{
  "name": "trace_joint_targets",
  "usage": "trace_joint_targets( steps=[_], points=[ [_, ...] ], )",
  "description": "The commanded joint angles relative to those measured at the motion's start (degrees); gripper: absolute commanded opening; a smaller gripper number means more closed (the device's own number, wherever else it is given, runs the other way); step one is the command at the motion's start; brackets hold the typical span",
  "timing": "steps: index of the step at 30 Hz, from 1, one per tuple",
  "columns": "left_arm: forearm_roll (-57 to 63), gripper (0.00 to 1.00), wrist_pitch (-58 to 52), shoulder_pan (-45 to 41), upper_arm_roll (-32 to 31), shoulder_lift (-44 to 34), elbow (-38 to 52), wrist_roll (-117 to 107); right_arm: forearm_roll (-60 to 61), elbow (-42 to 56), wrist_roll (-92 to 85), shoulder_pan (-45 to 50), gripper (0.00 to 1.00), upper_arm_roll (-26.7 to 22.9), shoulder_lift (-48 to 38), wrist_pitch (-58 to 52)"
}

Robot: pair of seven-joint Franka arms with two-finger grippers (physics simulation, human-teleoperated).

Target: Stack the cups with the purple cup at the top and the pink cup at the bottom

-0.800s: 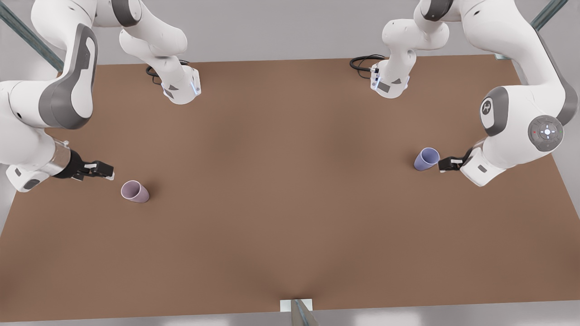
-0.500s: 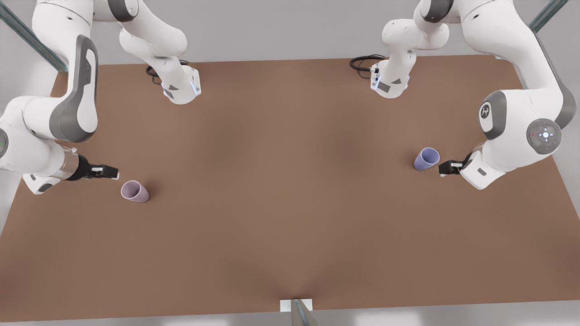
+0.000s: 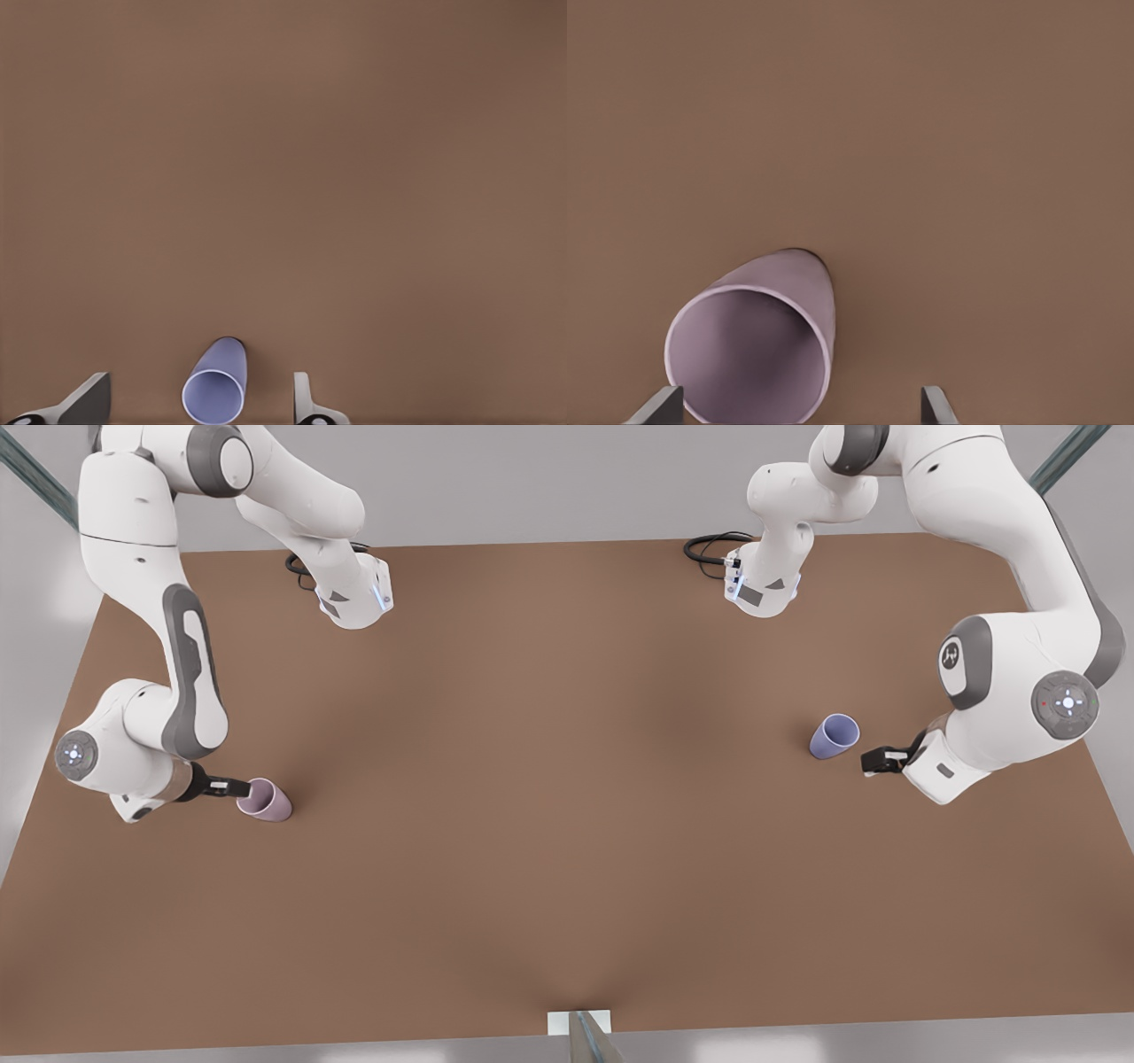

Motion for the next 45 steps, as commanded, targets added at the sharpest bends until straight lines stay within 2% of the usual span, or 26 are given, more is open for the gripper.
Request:
trace_joint_targets(
  steps=[1, 8, 9, 10, 11, 12, 16, 19, 20, 21, 26, 27, 28, 29, 33, 36, 39, 41, 43, 45],
  points=[
    [-0.02, 1.0, 0.07, -0.07, 0.11, 0.06, 0.02, 0.64, 0.08, -1.55, -9.62, -0.04, 1.0, 0.0, 0.29, 10.52],
    [-0.19, 1.0, 0.07, 0.02, 0.11, 0.42, 0.02, 0.64, 0.17, -5.06, -9.62, -0.22, 0.98, 0.0, 2.75, 16.32],
    [-0.19, 1.0, 0.07, 0.02, 0.11, 0.42, 0.02, 0.64, 0.35, -5.06, -9.62, -0.22, 0.91, 0.08, 3.1, 16.32],
    [-0.19, 1.0, 0.07, 0.02, 0.11, 0.5, 0.02, 0.64, 0.43, -5.06, -9.62, -0.22, 0.8, 0.08, 3.19, 16.5],
    [-0.19, 1.0, 0.07, 0.02, 0.11, 0.5, 0.02, 0.64, 0.43, -5.06, -9.62, -0.22, 0.75, 0.08, 3.46, 16.76],
    [-0.19, 1.0, 0.07, 0.02, 0.11, 0.5, 0.02, 0.73, 0.43, -5.06, -9.62, -0.22, 0.64, 0.0, 3.8, 16.67],
    [-0.19, 1.0, 0.07, 0.02, 0.2, 0.77, 0.02, 0.64, 1.4, -5.06, -9.27, 0.13, 0.6, 0.08, 4.33, 16.59],
    [-0.19, 1.0, 0.51, 0.02, 0.99, 0.77, 0.02, 0.73, 1.84, -5.06, -9.27, 0.22, 0.44, 0.08, 4.42, 16.59],
    [-0.19, 1.0, 0.51, 0.02, 0.99, 0.85, 0.02, 0.73, 1.84, -5.06, -9.27, 0.22, 0.3, 0.08, 4.42, 16.58],
    [-0.19, 1.0, 0.43, 0.02, 0.99, 0.85, 0.11, 0.73, 1.84, -5.06, -9.27, 0.22, 0.23, 0.08, 4.42, 16.5],
    [-0.28, 1.0, 1.13, 0.11, 1.34, 1.12, -0.33, 0.55, 2.19, -4.54, -9.09, 0.66, 0.21, 0.61, 2.67, 13.16],
    [-0.28, 1.0, 1.13, 0.11, 1.34, 0.86, -0.42, 0.55, 3.5, -4.28, -8.83, 0.66, 0.21, 2.98, 0.47, 11.67],
    [-0.37, 1.0, 2.09, 0.11, 1.34, 0.33, -1.82, 0.55, 6.41, -0.41, -8.57, 0.84, 0.21, 4.65, -1.11, 4.82],
    [-0.37, 1.0, 3.24, 0.11, 1.34, -0.29, -3.32, 0.47, 6.85, 0.21, -5.5, 1.62, 0.21, 6.94, -3.92, 3.67],
    [-0.54, 1.0, 4.46, 0.11, 1.52, -1.34, -5.68, 0.38, 7.2, 7.94, 22.98, 19.55, 0.21, 8.08, -3.31, 1.38],
    [-0.54, 1.0, 14.57, 0.2, 1.6, -9.07, -19.65, 0.2, 6.85, 25.15, 47.93, 34.84, 0.21, 7.99, 8.1, -1.25],
    [-0.54, 1.0, 26.43, 0.11, 2.48, -15.14, -34.33, 0.2, 3.69, 53.81, 67.81, 47.59, 0.21, 6.33, 25.24, -12.51],
    [-0.54, 1.0, 31.89, 0.11, 2.48, -15.4, -39.17, 0.2, -1.41, 56.28, 73.78, 52.07, 0.21, 6.06, 30.17, -11.72],
    [-0.54, 1.0, 35.67, 0.11, 2.48, -15.32, -43.83, 0.2, -1.59, 63.05, 78.62, 53.48, 0.21, 5.97, 37.38, -9.69],
    [-0.54, 1.0, 39.19, 0.11, 2.48, -15.14, -47.08, 0.2, -1.67, 63.14, 78.62, 53.48, 0.21, 5.54, 38.7, -8.38]
  ],
)
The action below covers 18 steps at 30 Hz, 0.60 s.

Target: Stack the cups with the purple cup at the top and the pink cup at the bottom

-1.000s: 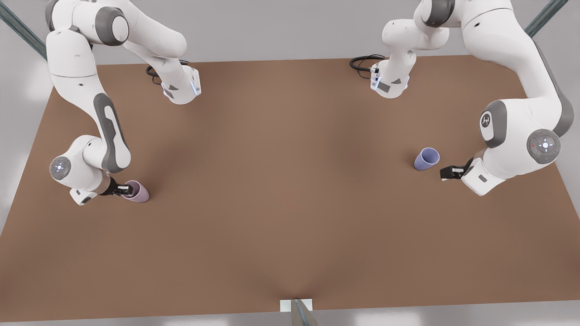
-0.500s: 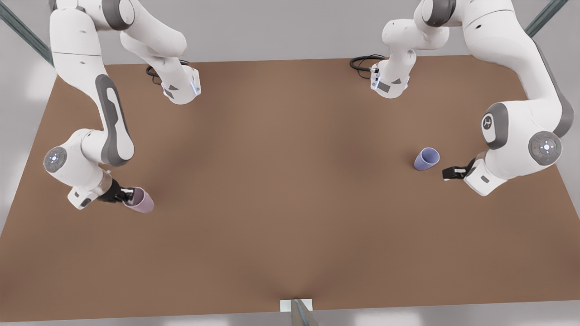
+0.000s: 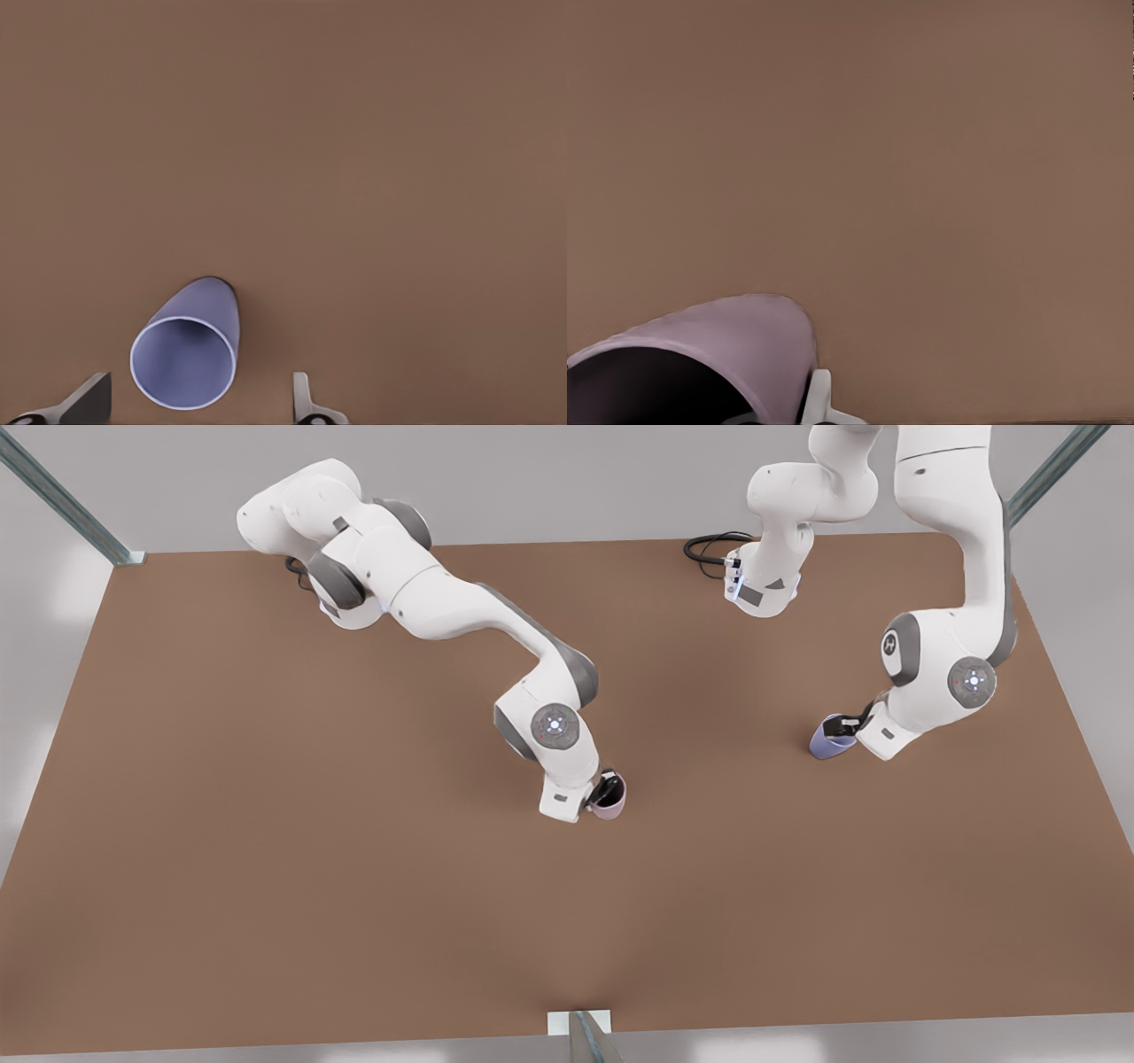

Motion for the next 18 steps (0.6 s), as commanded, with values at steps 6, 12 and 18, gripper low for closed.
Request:
trace_joint_targets(
  steps=[6, 12, 18],
  points=[
    [-0.03, 1.0, 17.64, -0.74, 0.03, 0.02, -8.99, -0.2, -1.49, 0.66, 47.67, 0.14, 0.21, -0.71, 2.47, 0.61],
    [-0.03, 1.0, 17.47, -0.74, 0.29, 1.69, -11.71, -0.29, -1.49, 0.66, 48.37, 0.23, 0.21, -0.63, 5.73, 4.83],
    [-0.03, 1.0, 17.55, -0.74, 0.65, 2.13, -14.0, -0.29, -1.66, 0.13, 48.11, -0.12, 0.79, -0.63, 5.2, 4.74]
  ],
)
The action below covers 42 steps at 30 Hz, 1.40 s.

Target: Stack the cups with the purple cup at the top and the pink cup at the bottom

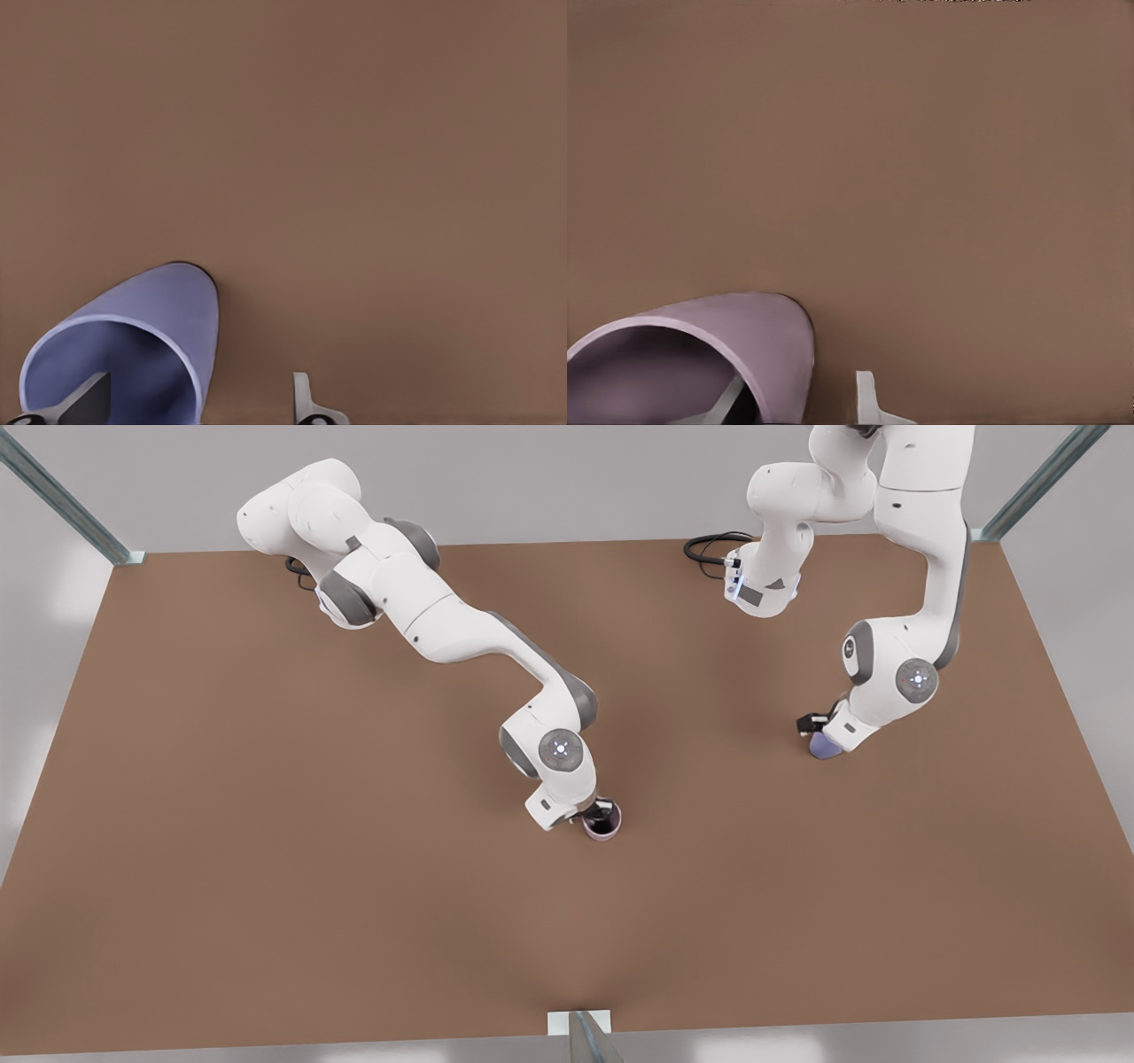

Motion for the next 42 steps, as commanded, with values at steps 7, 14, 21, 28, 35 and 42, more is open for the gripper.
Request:
trace_joint_targets(
  steps=[7, 14, 21, 28, 35, 42],
  points=[
    [0.1, 0.49, 1.04, -0.09, 0.02, 2.4, 0.08, -0.43, 0.39, -3.1, 16.82, -0.42, 0.88, -0.01, -2.94, 1.35],
    [0.1, 0.21, 0.95, -0.09, 0.11, 2.58, 0.44, -0.43, 4.52, -9.42, 15.77, -0.33, 0.9, -2.38, -12.16, 0.47],
    [-1.83, 0.21, -28.75, -1.41, -10.7, 1.52, 25.3, -16.42, 3.12, -31.84, -40.82, -31.0, 1.0, -3.7, -46.97, -22.99],
    [-4.21, 0.21, -34.82, -8.43, -27.4, 20.58, 55.7, -48.75, -1.36, -29.03, -58.94, -40.93, 1.0, -5.64, -47.5, -26.07],
    [-3.68, 0.21, -32.55, -15.21, -27.32, 31.76, 70.84, -58.61, -1.36, -28.32, -59.03, -40.67, 1.0, -5.55, -46.53, -22.82],
    [-3.42, 0.21, -27.79, -16.61, -27.05, 33.08, 71.01, -60.63, -1.54, -28.32, -59.29, -40.67, 1.0, -5.46, -46.36, -22.91]
  ],
)
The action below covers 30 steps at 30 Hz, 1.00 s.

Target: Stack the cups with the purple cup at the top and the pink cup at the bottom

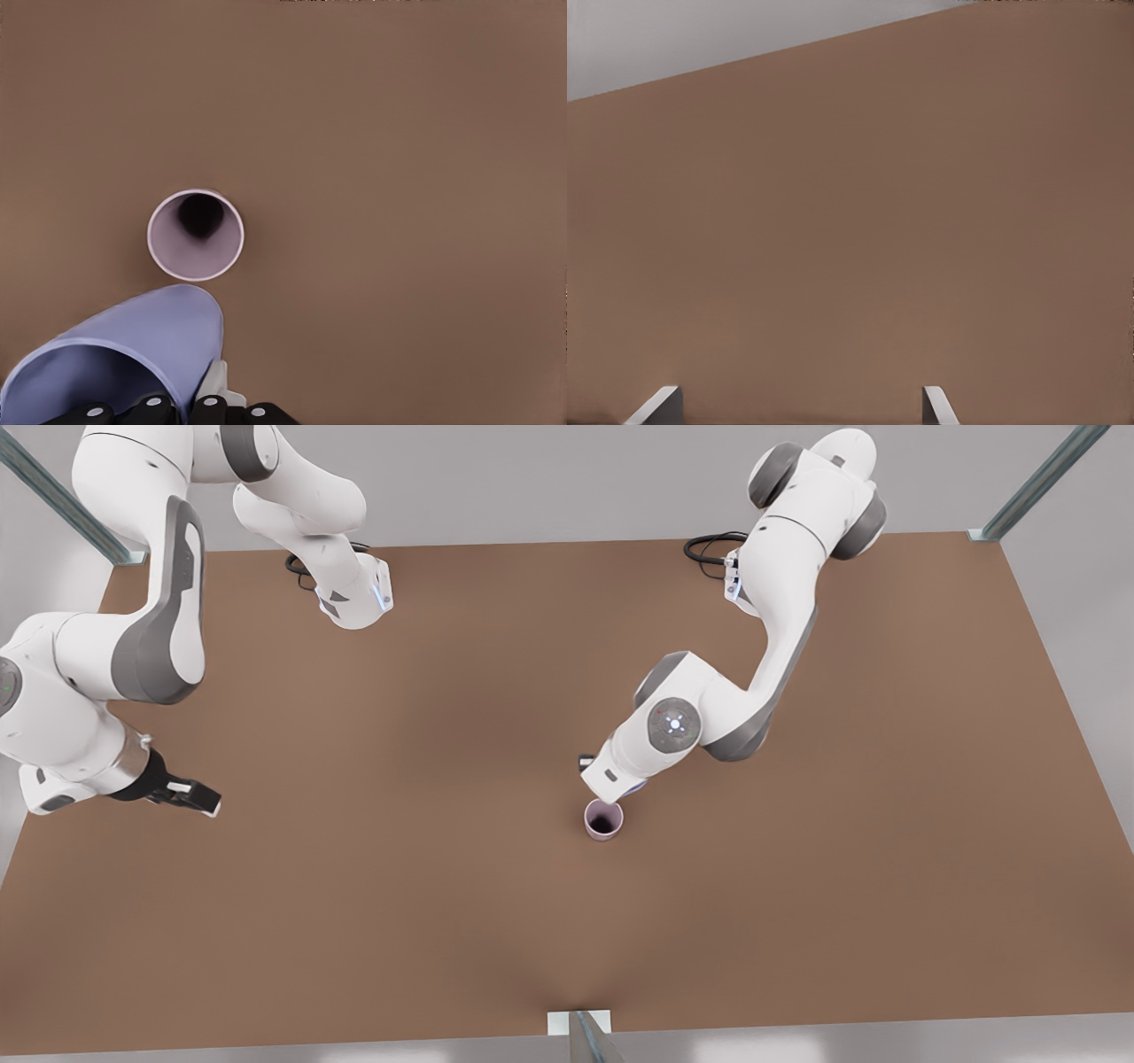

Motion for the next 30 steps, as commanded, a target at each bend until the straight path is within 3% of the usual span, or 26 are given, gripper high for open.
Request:
trace_joint_targets(
  steps=[1, 9, 11, 30],
  points=[
    [0.8, 0.21, 2.82, -0.28, 0.1, 0.54, 0.51, -22.11, -0.07, 0.1, -18.72, 0.09, 1.0, -0.01, -0.07, -0.07],
    [3.96, 0.21, 10.38, -0.19, 1.68, 2.03, 0.6, -21.32, 1.95, 2.21, -18.11, -0.7, 1.0, -0.27, 0.54, 0.81],
    [3.96, 0.21, 11.7, -0.19, 1.68, 2.03, 0.6, -21.23, 1.95, 2.48, -18.55, -1.84, 1.0, -0.27, -0.34, -3.58],
    [5.55, 0.21, 12.75, -1.15, 1.51, 3.18, -0.28, -21.23, 1.95, 5.2, -18.11, -1.93, 1.0, -0.53, 0.02, -4.46]
  ],
)
